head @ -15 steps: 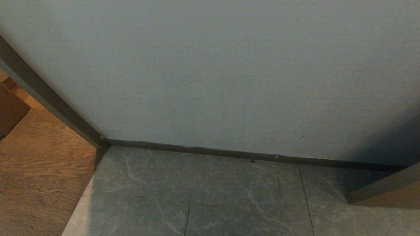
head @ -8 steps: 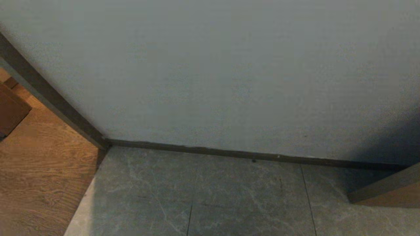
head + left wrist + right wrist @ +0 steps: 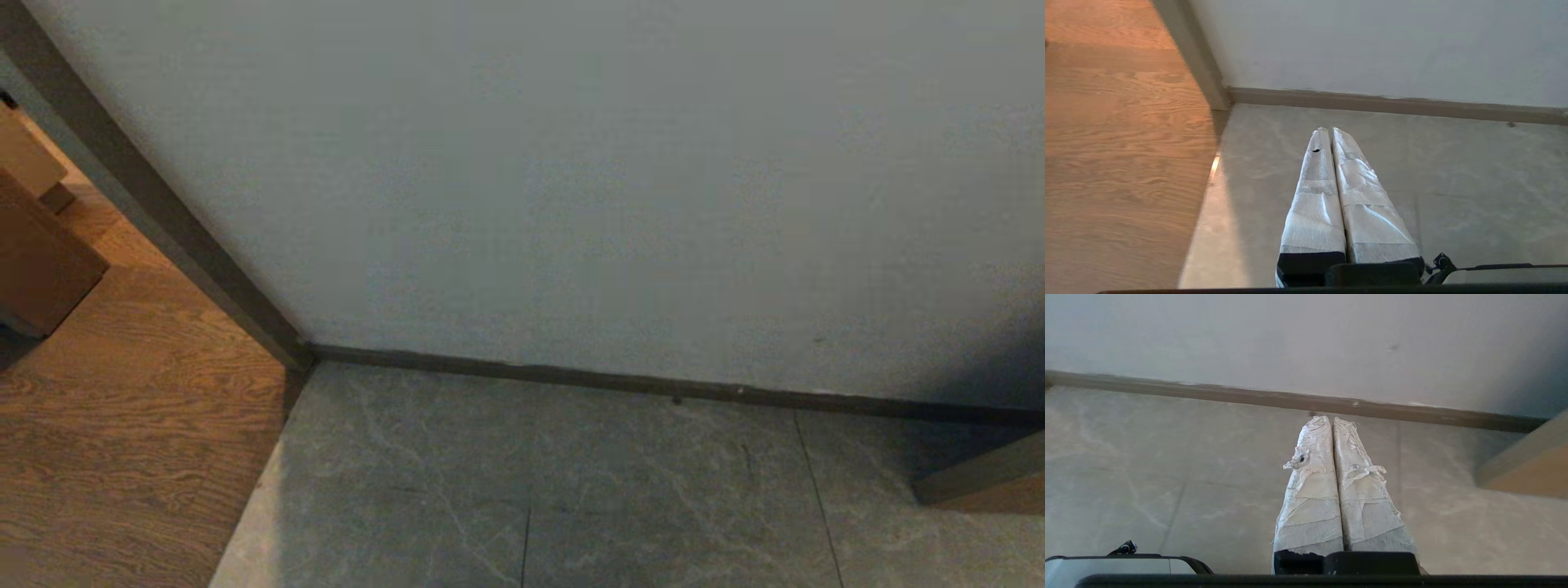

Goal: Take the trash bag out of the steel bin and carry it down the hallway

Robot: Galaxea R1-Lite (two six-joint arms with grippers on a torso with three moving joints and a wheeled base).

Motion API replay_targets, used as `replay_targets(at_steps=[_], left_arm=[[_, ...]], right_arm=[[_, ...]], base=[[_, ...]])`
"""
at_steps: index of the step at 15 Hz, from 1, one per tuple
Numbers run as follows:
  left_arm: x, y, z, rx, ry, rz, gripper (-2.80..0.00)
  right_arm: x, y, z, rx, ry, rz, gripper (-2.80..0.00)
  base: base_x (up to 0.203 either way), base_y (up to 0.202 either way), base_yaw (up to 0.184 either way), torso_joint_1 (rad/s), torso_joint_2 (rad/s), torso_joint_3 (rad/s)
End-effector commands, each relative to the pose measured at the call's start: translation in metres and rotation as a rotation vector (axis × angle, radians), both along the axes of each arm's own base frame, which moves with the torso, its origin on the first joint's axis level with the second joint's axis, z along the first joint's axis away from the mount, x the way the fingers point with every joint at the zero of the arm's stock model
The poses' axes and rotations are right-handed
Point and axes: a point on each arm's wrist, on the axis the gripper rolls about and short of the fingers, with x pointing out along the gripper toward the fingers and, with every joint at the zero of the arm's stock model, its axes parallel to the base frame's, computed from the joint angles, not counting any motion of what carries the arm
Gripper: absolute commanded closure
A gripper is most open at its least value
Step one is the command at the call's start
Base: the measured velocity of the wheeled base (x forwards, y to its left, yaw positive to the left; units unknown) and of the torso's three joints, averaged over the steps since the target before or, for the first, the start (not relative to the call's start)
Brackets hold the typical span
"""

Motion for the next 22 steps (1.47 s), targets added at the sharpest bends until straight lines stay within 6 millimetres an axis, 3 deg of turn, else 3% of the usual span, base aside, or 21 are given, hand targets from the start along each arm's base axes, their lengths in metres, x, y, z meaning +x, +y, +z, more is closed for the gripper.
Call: replay_targets(at_steps=[1,22], left_arm=[[0.0000,0.0000,0.0000,-0.001,0.000,0.000,0.00],[0.0000,0.0000,0.0000,-0.006,0.000,0.000,0.00]], right_arm=[[0.0001,0.0000,0.0001,0.000,0.001,0.000,0.00],[0.0001,0.0000,0.0001,0.000,0.001,-0.001,0.00]], base=[[0.000,0.193,-0.001,0.005,0.00,0.002],[0.000,0.194,0.001,0.003,0.00,0.003]])
